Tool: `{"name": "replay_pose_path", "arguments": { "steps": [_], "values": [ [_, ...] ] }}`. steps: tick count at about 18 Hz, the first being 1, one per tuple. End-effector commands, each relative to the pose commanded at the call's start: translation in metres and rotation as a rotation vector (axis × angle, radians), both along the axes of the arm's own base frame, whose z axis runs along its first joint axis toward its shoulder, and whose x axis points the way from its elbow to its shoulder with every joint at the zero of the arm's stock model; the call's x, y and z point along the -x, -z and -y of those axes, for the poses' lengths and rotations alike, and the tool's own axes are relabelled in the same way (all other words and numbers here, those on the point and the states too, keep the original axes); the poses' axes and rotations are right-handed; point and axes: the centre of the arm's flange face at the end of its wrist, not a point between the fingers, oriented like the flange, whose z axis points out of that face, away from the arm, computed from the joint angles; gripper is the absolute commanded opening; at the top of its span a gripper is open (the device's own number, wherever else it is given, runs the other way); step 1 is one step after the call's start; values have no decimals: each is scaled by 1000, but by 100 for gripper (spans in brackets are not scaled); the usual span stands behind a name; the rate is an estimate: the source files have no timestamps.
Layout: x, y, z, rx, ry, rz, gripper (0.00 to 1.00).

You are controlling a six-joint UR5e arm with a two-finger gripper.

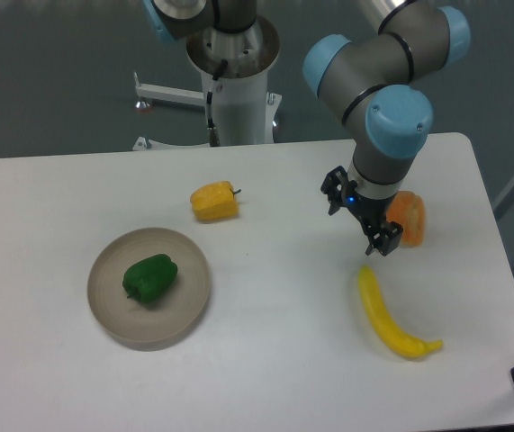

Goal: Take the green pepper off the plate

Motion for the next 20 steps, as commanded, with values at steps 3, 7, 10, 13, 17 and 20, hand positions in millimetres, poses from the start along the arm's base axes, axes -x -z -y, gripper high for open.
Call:
{"name": "replay_pose_path", "arguments": {
  "steps": [3, 7, 10, 13, 17, 20],
  "values": [
    [0, 1, 1, 1, 0, 3, 100],
    [-5, 4, 0, -17, -15, 30, 100],
    [-30, 12, -16, -40, -60, 73, 100],
    [-73, 9, -46, -72, -138, 53, 100],
    [-138, 22, -80, -69, -116, 100, 100],
    [-180, 40, -105, -38, -159, 118, 100]
  ]
}}
